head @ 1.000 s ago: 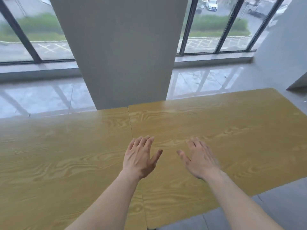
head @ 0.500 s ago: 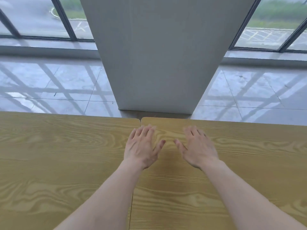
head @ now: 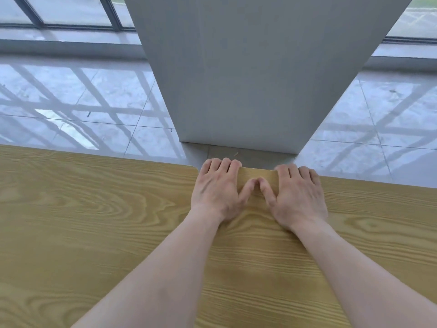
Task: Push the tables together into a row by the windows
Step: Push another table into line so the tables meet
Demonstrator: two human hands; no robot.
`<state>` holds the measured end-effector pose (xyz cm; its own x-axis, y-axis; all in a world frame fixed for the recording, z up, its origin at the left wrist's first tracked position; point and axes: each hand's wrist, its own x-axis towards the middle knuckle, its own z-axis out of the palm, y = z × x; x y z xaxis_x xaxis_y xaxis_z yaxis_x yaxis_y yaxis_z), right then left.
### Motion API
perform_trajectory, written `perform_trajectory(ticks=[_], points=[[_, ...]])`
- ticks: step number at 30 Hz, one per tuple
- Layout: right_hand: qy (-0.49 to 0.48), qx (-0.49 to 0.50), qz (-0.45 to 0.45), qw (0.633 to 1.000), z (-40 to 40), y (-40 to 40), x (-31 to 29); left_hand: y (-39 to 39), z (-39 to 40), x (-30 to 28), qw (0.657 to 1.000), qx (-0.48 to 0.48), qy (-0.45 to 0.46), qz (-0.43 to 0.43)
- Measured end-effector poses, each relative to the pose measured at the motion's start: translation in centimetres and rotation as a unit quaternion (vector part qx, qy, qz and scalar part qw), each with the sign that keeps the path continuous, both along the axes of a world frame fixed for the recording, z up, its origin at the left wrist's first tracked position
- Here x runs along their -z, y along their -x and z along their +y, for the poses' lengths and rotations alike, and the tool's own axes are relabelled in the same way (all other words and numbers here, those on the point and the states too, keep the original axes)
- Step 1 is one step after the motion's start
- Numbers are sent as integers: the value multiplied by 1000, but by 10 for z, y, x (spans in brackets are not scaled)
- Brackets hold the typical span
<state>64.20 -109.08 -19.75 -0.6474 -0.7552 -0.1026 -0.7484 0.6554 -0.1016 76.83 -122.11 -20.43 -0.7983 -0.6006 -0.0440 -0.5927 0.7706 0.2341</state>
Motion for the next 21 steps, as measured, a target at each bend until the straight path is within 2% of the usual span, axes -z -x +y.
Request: perform_trajectory(ticks=[12, 21], points=[[17, 5, 26, 1000, 2, -5, 1, -5, 3, 1, 1000, 8, 21, -3], [-11, 0, 20, 1000, 13, -13, -2, -14, 17, -1, 1000, -2, 12, -13]])
